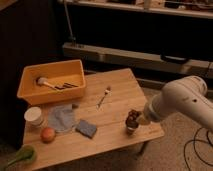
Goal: Place grapes in metal cup
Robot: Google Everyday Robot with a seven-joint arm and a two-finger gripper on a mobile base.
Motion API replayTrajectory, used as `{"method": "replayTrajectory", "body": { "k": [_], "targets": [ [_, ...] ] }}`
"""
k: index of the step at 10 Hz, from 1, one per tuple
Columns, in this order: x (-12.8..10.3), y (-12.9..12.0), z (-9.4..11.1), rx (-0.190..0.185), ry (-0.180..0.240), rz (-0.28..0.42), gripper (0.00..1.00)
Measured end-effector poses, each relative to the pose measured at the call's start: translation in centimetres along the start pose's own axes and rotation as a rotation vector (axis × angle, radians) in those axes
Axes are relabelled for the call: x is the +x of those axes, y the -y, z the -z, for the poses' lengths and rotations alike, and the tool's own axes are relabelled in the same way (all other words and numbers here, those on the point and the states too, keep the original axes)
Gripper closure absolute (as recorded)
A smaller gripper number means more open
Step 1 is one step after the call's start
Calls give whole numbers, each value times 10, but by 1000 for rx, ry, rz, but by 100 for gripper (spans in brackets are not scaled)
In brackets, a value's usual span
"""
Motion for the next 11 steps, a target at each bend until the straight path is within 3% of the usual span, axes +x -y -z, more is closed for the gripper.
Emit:
{"method": "replayTrajectory", "body": {
  "k": [11],
  "targets": [
    [15, 5, -22, -5, -34, -32, 100]
  ]
}}
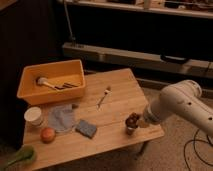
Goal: Place grapes in metal cup
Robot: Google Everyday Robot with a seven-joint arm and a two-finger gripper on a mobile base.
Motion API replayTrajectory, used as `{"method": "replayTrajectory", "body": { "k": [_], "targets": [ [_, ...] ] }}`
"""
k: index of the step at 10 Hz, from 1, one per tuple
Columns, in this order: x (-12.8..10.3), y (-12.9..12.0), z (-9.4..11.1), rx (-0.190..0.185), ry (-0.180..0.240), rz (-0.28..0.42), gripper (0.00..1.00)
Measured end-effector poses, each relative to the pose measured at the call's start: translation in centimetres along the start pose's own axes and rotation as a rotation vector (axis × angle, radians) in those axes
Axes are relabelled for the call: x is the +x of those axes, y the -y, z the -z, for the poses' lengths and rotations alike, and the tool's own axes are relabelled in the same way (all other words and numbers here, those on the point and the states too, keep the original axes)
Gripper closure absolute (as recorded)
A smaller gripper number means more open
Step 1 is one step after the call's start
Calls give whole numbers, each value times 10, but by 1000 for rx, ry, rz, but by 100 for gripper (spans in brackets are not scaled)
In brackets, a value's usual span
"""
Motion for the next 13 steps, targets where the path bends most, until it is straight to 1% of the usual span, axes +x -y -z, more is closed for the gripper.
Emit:
{"method": "replayTrajectory", "body": {
  "k": [7, 13],
  "targets": [
    [8, 7, -11, -14, -21, -26, 100],
    [9, 14, -18, -34, -34, -33, 100]
  ]
}}
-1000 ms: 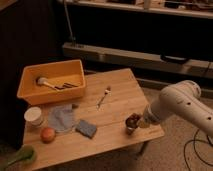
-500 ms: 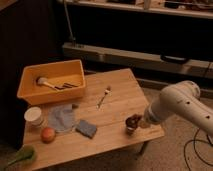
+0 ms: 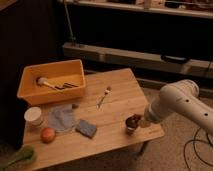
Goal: Place grapes in metal cup
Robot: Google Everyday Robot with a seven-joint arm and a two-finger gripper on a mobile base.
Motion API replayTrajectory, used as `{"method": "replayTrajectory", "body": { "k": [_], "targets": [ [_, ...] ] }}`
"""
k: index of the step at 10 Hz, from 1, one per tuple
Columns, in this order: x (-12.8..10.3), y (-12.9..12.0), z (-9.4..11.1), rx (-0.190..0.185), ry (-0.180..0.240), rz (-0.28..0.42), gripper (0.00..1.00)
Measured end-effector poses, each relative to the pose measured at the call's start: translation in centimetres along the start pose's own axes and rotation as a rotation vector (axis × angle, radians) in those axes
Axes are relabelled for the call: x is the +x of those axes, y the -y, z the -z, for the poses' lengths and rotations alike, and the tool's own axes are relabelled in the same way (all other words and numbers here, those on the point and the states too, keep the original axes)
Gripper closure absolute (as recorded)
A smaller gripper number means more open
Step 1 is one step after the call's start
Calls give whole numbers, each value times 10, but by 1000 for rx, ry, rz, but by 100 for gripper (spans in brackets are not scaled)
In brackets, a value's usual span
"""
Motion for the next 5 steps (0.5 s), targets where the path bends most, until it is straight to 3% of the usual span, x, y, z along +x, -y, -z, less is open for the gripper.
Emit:
{"method": "replayTrajectory", "body": {
  "k": [5],
  "targets": [
    [-4, 2, -7, -18, -3, 2, 100]
  ]
}}
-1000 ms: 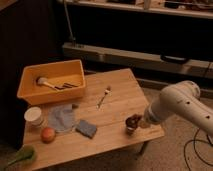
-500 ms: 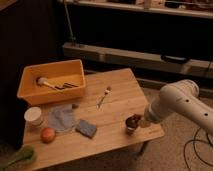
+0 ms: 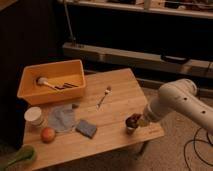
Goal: Place grapes in metal cup
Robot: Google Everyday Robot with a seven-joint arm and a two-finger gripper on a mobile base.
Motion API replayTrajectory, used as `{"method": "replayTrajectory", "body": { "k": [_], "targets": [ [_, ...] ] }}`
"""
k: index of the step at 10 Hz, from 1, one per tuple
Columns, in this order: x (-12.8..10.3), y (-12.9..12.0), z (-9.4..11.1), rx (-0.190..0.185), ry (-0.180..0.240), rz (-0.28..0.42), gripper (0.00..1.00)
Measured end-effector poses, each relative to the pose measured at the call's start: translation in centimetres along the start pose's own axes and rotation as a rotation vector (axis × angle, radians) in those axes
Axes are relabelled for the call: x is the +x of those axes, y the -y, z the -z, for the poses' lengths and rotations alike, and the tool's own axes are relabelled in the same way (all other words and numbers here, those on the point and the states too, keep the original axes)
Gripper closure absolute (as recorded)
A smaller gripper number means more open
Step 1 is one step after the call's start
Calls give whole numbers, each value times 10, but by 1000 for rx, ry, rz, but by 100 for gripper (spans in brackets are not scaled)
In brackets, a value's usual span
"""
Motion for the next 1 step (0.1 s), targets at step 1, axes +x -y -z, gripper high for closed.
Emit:
{"method": "replayTrajectory", "body": {
  "k": [1],
  "targets": [
    [-1, 0, -2, -4, -1, 2, 100]
  ]
}}
